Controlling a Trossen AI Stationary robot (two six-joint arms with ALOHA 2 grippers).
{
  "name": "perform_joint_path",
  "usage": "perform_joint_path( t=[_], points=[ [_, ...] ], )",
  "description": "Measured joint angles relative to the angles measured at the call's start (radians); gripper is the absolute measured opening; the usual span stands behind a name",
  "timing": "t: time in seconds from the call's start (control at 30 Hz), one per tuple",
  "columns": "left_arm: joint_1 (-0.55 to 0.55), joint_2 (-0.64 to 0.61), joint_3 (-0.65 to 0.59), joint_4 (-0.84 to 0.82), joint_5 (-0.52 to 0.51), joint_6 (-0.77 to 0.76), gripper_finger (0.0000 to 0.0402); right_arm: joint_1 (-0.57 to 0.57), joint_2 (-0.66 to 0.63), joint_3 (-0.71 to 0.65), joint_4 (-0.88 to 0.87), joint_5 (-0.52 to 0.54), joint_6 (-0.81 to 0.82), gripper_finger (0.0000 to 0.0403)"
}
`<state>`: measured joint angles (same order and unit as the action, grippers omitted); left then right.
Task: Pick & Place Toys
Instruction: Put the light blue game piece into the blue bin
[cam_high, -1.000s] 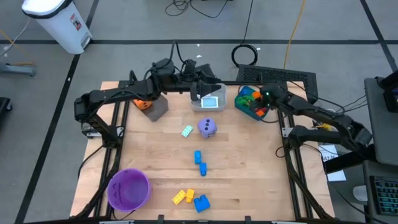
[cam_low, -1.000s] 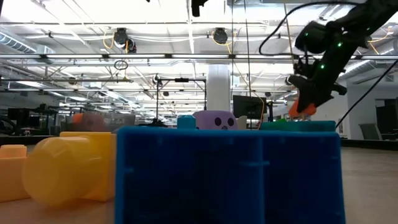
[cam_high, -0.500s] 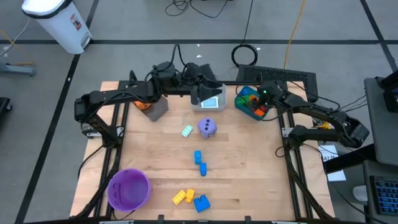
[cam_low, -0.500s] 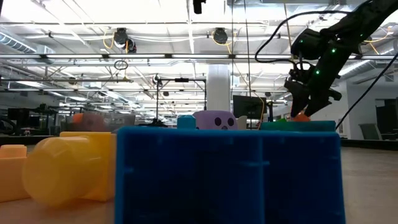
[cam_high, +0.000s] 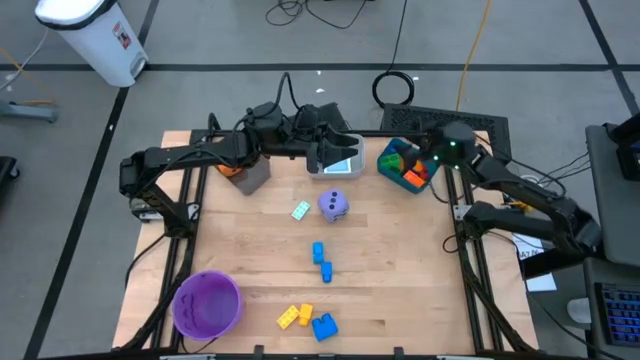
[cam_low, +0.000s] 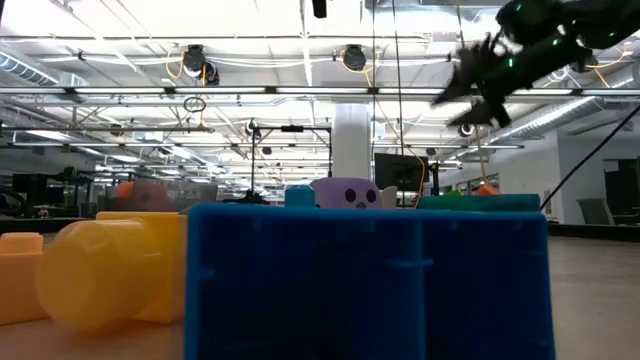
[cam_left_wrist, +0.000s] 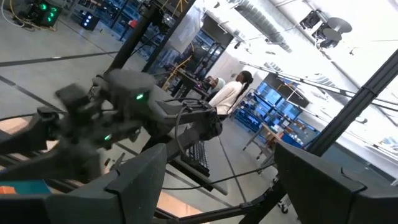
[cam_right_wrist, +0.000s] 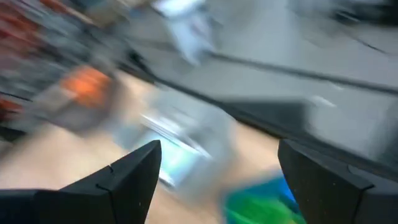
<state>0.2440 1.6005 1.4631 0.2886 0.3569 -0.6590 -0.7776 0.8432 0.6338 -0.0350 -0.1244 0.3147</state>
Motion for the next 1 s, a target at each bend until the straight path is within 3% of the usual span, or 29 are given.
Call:
perform_joint_path(
  t=[0.2, 0.4, 0.5, 0.77, 1.0],
  points=[
    [0.000, 0.000, 0.000, 0.000, 0.000, 0.000, 0.0308, 0.014, -0.032, 0.000, 0.313, -0.275, 0.162, 0.0317],
    [0.000, 0.000, 0.000, 0.000, 0.000, 0.000, 0.0308, 0.163, -0.037, 0.000, 0.387, -0.326, 0.188, 0.0317],
    [0.000, 0.000, 0.000, 0.000, 0.000, 0.000, 0.0308, 0.281, -0.030, 0.000, 0.388, -0.309, 0.145, 0.0318],
    [0.000, 0.000, 0.000, 0.000, 0.000, 0.000, 0.0308, 0.582, 0.001, 0.000, 0.381, -0.084, 0.024, 0.0318],
    [0.000, 0.000, 0.000, 0.000, 0.000, 0.000, 0.0308, 0.734, 0.041, 0.000, 0.380, 0.047, -0.032, 0.0318]
  ],
)
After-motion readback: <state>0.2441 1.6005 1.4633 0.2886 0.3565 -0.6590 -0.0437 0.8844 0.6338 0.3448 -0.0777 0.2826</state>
